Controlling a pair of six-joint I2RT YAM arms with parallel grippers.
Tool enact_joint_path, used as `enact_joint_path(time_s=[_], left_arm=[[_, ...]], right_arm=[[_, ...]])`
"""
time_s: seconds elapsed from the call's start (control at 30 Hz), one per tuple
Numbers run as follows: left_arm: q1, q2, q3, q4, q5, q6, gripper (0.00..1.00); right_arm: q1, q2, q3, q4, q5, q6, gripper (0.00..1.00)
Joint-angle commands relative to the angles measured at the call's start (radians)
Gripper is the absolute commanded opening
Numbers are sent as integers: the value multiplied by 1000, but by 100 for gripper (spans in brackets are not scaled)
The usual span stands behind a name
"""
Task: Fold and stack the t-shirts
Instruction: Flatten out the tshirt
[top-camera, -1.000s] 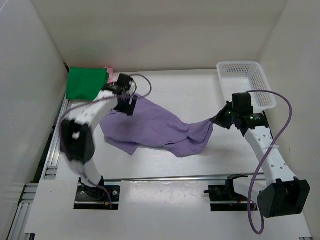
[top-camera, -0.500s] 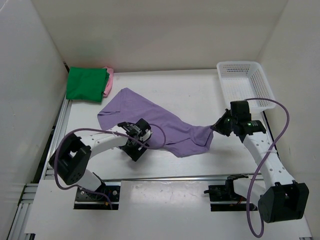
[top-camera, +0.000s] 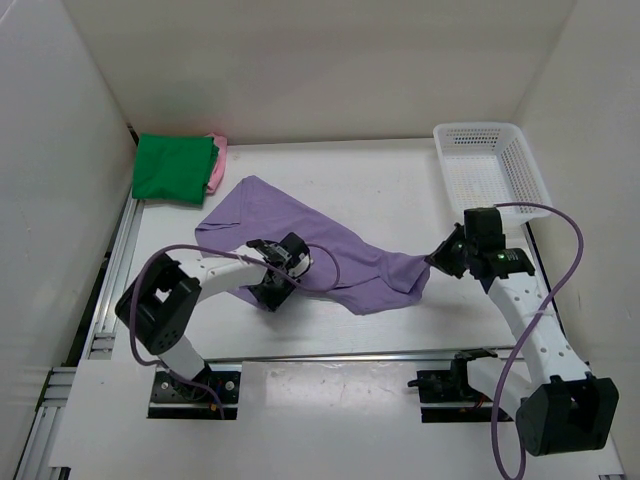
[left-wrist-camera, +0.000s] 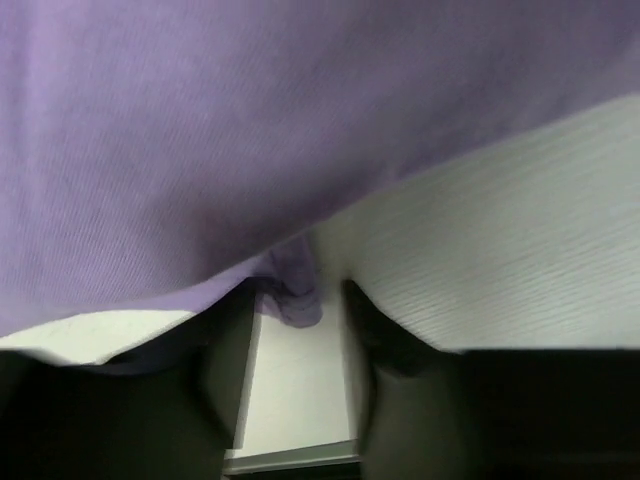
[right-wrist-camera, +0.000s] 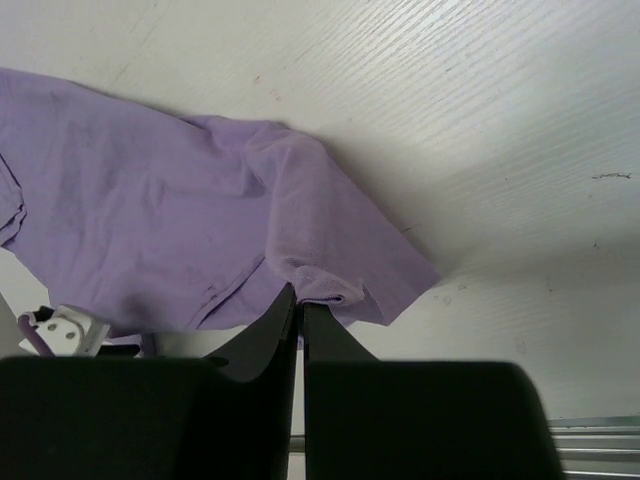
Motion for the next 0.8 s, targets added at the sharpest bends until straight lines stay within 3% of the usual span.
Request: enact_joint_path(time_s=[0.0,0.03,0.07,0.17,0.27,0.3,0.33,0.4,0.43,0.47,0.5,0.57,0.6,0.63,0.7,0.77], left_arm=[[30,70,-15,38,25,-1,45],[51,79,-3,38,25,-1,23],[62,79,13,38,25,-1,10],[115,62,55,38,-32,-1,10],[209,-8,173,38,-102,-1,10],[239,-24,225,38,-118,-1,10],[273,-45,288,38,-137,-1,10],[387,-45,538,29,-138,-1,10],[423,-21,636,29,-138,-1,10],[492,-3,739,29,-138,-1,10],[525,17,952,29,-138,-1,10],[601,97,1164,29,-138,-1,10],[618,122,1345,29,-138,-1,10],[631,146,1422,29,-138,-1,10],[643,197,1546,41,-159,-1,10],[643,197,1547,67,-173,-1,10]], right_arm=[[-12,-14,31,0,24,-18,0],[-21,-2,31,0,33,-18,0],[-21,-1,31,0,33,-18,0],[-44,55,53,11,33,-27,0],[-85,197,190,29,-41,-70,0],[-114,313,273,-9,-68,-105,0],[-128,378,502,-48,-88,-119,0],[-162,568,792,-131,-118,-155,0],[-171,628,1116,-206,-128,-155,0],[-182,687,1284,-239,-138,-155,0],[-208,791,1441,-259,-187,-132,0],[-261,850,1664,-215,-256,-72,0],[-280,835,1686,-161,-284,-31,0],[-295,801,1630,-21,-307,38,0],[-317,668,1468,110,-321,78,0],[-317,590,1323,173,-321,56,0]])
